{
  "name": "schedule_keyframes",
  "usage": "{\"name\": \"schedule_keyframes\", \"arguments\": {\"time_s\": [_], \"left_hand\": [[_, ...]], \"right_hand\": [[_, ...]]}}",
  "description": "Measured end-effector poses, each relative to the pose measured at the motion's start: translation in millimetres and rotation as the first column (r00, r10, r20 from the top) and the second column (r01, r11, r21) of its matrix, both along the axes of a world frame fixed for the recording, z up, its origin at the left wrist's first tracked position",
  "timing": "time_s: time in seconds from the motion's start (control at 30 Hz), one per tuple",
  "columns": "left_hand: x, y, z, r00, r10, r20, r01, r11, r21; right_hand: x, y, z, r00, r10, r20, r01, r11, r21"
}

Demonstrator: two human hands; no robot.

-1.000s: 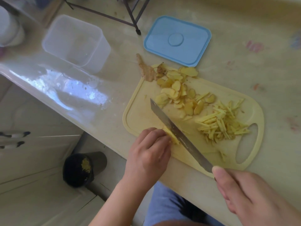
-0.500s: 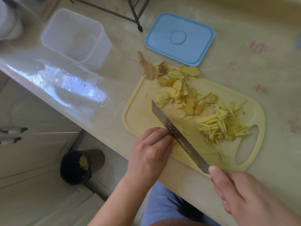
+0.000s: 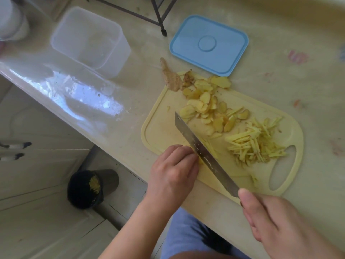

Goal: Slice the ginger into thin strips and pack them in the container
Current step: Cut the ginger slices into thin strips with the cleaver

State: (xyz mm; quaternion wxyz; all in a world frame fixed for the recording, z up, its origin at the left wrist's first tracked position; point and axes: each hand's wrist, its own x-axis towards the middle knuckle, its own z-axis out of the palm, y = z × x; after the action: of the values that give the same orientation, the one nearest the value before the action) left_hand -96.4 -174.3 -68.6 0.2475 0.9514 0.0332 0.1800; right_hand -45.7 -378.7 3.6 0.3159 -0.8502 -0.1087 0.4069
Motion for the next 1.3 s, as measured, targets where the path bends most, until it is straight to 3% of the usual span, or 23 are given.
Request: {"name": "schedule_keyframes", "arguments": {"time_s": [0.9, 1.1, 1.3], "left_hand": [[1, 2, 0, 0.998, -0.032, -0.05, 0.032, 0.999, 0.0], [-5, 1, 2, 1.0, -0.012, -0.027, 0.011, 1.0, -0.023], [-7, 0, 0, 1.0, 0.016, -0.016, -0.017, 0.999, -0.034]], "right_hand": [[-3, 6, -11, 0.993, 0.059, 0.107, -0.058, 0.998, -0.009], [6, 13, -10, 0.999, -0.013, 0.037, 0.01, 0.998, 0.069], [-5, 8, 2, 0.999, 0.002, 0.04, -0.002, 1.0, 0.011]]}}
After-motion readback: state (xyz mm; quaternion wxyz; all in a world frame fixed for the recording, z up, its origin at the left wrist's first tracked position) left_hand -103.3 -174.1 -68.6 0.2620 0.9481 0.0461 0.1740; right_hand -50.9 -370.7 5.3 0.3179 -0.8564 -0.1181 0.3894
